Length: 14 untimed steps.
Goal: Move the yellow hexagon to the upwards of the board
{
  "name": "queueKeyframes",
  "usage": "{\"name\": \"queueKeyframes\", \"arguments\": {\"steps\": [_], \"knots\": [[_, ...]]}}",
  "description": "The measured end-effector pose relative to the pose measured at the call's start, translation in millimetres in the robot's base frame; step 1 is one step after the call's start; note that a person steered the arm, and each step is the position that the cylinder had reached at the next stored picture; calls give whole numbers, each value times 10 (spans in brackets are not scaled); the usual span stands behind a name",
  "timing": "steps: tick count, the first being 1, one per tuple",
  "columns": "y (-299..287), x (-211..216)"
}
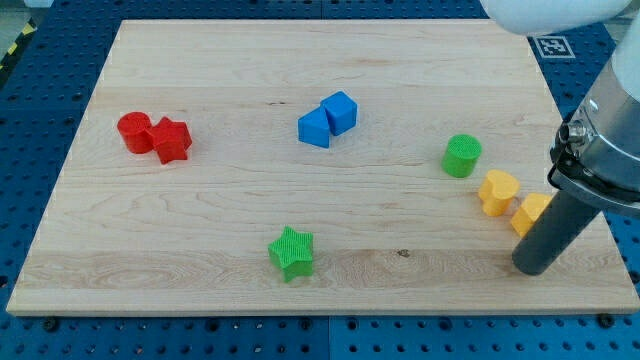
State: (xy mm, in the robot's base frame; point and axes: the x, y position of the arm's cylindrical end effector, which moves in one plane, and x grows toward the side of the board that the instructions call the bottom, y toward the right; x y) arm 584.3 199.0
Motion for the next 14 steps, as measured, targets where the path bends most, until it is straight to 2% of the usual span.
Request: {"name": "queueKeyframes", "arguments": {"steps": [4, 5, 6, 7, 9, 10, 11, 12, 13, 14], "knots": [[205, -162], [-198, -183], [-184, -220], [110, -291], [207, -772], [145, -712], [192, -340], [535, -474], [626, -867], [626, -905]]}}
